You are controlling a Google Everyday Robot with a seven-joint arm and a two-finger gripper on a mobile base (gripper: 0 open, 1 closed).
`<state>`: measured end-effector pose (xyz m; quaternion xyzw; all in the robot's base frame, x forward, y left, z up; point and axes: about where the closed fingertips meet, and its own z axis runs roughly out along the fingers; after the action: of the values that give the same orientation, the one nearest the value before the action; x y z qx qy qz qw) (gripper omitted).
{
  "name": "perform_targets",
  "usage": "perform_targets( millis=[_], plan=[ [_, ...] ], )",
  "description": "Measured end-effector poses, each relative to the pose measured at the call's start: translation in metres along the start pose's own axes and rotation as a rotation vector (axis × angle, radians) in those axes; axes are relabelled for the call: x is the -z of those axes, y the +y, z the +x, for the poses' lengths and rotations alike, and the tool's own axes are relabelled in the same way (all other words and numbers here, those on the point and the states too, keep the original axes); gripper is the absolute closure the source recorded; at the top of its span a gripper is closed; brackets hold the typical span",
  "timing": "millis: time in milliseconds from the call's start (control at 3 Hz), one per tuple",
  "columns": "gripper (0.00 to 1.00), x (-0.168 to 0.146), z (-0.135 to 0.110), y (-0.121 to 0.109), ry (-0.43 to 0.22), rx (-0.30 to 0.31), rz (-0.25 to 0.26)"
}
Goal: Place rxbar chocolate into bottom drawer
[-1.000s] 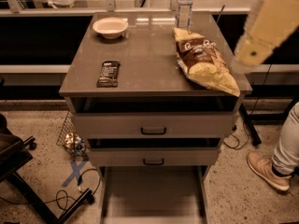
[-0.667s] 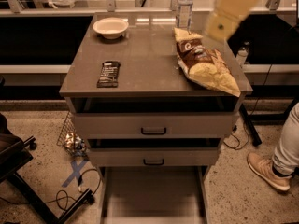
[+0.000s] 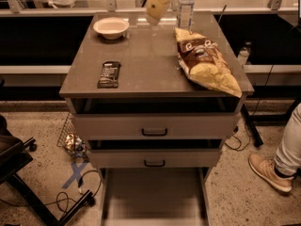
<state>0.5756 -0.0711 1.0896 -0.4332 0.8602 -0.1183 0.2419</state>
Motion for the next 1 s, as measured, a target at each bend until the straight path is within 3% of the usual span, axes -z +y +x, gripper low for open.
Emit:
perform_targets(
  millis=[333,1000],
  plan=[
    [0.0,-0.03,-0.016,0.012,0.016,-0.162,-0.027],
    [0.0,-0.041,-0.035,0.016,-0.036,-0.167,-0.036]
  ],
)
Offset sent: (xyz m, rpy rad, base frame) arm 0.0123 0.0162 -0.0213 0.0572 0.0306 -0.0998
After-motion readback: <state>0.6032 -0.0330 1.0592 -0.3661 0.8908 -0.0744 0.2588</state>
